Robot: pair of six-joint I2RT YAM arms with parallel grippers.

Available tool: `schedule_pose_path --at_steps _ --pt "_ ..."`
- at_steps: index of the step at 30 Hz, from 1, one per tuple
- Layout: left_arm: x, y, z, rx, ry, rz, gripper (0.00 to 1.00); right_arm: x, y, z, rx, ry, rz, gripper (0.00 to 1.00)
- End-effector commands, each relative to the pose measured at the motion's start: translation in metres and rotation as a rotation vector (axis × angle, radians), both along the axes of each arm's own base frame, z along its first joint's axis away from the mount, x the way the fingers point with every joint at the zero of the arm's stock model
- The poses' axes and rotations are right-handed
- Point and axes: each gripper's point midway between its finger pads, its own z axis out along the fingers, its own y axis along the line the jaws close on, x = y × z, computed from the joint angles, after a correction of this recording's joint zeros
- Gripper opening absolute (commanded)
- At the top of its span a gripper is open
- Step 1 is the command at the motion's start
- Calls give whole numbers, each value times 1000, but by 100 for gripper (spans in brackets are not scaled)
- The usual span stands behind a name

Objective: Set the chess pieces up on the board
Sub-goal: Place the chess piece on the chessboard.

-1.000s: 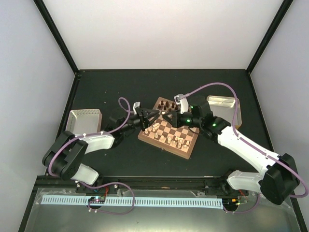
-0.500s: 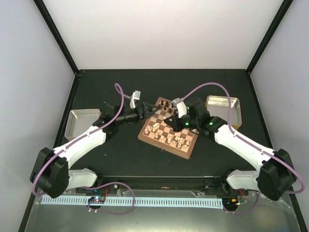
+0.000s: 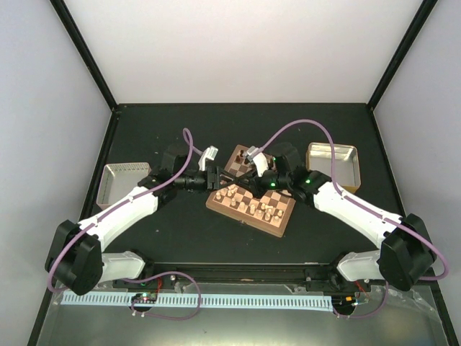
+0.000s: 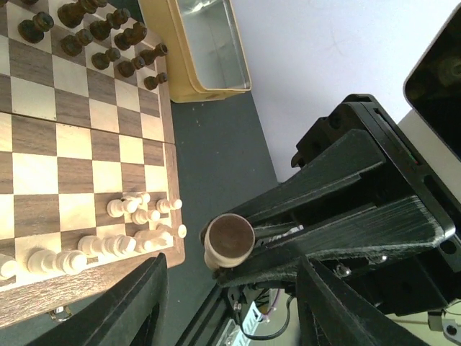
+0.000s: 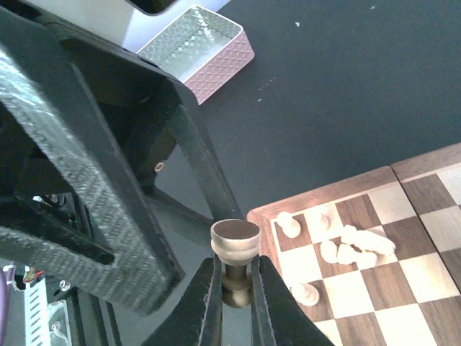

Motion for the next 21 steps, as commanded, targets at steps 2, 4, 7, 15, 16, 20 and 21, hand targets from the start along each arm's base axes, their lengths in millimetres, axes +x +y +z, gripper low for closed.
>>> schedule_pose_path --at_steps 2,4,7,15,16,20,21 --pt "-1 -1 12 -33 3 -16 50 -6 14 24 60 -76 77 9" --pt "-1 -3 19 -66 9 -20 48 -9 14 24 54 -80 92 9" --pt "-1 -2 25 -104 24 2 39 -9 14 23 48 -89 93 8" --pt "3 2 22 -140 64 53 29 -16 17 29 64 -120 120 8" --pt "4 2 22 -146 70 59 32 -17 17 29 63 -123 123 7" --pt "6 3 22 -165 96 76 30 -19 18 27 53 -130 129 7" --pt "7 3 22 -173 97 79 28 -18 17 27 53 -131 127 7"
